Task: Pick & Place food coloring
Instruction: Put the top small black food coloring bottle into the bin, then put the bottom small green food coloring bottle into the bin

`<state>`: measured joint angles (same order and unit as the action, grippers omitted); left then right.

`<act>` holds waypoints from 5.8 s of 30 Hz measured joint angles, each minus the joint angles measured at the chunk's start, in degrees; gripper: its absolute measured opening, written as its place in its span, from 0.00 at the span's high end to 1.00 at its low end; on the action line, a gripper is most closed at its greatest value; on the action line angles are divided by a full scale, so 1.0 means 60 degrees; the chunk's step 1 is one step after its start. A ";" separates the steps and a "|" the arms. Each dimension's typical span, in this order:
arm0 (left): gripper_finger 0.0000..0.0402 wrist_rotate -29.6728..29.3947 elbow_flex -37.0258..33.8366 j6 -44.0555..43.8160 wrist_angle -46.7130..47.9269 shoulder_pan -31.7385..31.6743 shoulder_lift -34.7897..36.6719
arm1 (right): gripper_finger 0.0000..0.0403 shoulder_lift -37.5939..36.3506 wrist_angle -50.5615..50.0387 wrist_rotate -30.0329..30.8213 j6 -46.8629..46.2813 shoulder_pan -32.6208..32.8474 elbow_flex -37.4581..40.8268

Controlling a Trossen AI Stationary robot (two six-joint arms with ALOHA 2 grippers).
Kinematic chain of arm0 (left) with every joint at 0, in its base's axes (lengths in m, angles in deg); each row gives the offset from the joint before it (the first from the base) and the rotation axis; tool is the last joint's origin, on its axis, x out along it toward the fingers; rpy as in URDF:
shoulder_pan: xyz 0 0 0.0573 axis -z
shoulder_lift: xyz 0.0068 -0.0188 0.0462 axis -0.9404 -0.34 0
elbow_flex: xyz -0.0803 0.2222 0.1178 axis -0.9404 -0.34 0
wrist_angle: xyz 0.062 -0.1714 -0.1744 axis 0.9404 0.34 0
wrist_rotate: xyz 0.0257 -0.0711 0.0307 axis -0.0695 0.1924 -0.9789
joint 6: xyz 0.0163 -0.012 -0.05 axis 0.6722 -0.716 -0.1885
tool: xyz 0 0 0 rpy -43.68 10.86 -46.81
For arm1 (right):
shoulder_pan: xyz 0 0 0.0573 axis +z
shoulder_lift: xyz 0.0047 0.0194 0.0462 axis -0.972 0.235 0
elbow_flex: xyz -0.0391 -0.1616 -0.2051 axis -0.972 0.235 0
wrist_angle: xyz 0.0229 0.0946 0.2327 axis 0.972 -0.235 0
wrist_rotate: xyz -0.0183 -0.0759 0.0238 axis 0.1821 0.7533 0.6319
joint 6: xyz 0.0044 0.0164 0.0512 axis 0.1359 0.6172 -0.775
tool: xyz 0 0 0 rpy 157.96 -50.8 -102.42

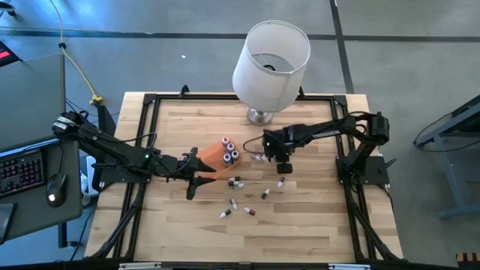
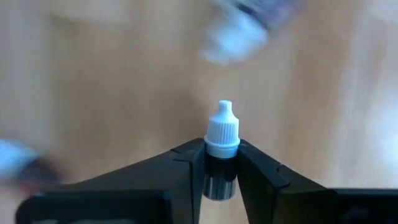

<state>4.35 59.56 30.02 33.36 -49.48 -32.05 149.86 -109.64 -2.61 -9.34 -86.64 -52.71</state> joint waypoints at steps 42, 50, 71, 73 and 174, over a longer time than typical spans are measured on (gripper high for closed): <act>0.60 0.0019 0.0007 0.0896 -0.0617 0.0000 0.0284 | 0.58 0.1469 0.4705 0.1290 -0.0682 0.2464 -0.0066; 0.60 0.0022 0.0007 0.0896 -0.0455 0.0000 0.0284 | 0.72 0.1632 0.4332 0.0742 -0.1837 0.2177 -0.0062; 0.60 -0.0014 -0.0004 0.0893 -0.0493 0.0000 0.0277 | 0.82 0.1258 1.1090 0.1123 -0.1884 0.3109 -0.0043; 0.60 -0.0057 -0.0004 0.0898 -0.0535 0.0001 0.0277 | 0.83 0.1247 1.1450 0.1509 -0.1563 0.3107 -0.0386; 0.60 -0.1437 0.4392 -0.3318 0.2026 0.2565 -0.6938 | 0.72 -0.2375 0.7784 0.3230 -0.4459 0.5153 0.2468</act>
<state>-4.27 85.91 10.12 45.52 -34.09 -73.68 135.61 -62.93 16.77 -36.10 -55.72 -37.90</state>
